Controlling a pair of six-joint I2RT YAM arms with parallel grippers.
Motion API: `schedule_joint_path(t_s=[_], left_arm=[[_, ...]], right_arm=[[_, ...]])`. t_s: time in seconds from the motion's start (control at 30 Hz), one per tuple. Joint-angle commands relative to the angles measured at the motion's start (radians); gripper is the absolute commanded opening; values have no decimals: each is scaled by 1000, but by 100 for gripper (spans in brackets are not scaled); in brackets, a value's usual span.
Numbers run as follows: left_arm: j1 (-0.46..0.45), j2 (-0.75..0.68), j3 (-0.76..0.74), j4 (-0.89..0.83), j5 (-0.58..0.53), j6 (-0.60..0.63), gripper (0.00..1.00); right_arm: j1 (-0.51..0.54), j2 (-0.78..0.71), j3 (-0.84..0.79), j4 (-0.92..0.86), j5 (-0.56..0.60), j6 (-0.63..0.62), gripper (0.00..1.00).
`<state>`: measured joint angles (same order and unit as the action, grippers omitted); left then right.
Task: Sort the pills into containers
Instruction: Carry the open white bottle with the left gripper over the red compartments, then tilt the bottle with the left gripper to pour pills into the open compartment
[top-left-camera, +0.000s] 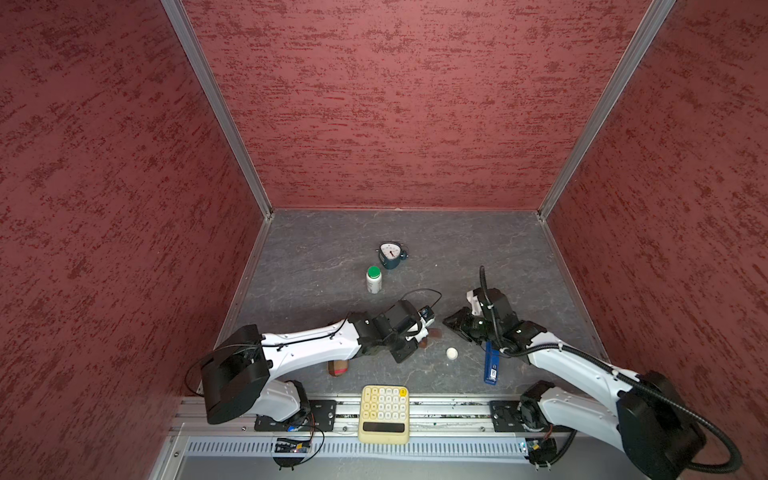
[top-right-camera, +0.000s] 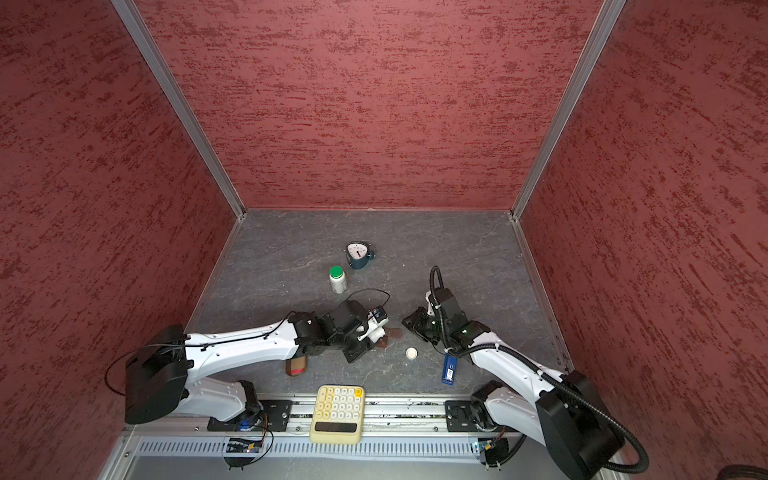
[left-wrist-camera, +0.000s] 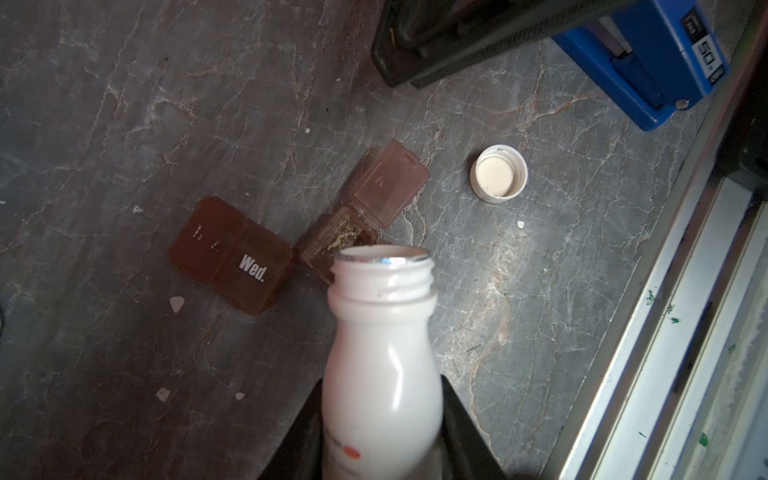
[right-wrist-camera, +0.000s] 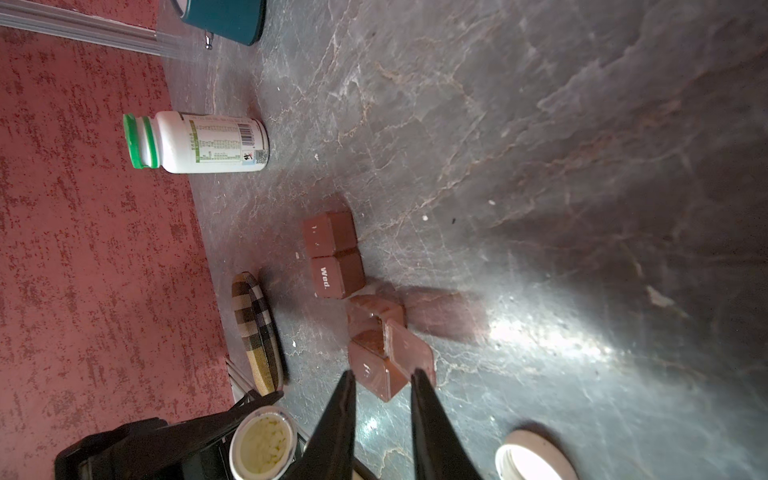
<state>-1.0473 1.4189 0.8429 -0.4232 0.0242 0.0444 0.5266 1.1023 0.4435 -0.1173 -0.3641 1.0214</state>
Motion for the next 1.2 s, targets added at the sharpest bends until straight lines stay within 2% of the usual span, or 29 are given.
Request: schedule_joint_path(t_s=[0.0, 0.3, 0.57, 0.77, 1.17], left_arm=[[16, 40, 62, -114, 74, -9, 0], [59, 117, 173, -259, 140, -19, 0], [109, 190, 282, -384, 202, 21, 0], [140, 226, 305, -408, 223, 40, 0], [142, 283, 349, -432, 234, 64, 0]], right_arm=[[-4, 9, 0, 39, -10, -28, 25], [-7, 27, -5, 45, -10, -65, 24], [-15, 3, -10, 7, 12, -92, 25], [-23, -22, -28, -4, 22, -94, 25], [-28, -28, -47, -12, 22, -98, 25]])
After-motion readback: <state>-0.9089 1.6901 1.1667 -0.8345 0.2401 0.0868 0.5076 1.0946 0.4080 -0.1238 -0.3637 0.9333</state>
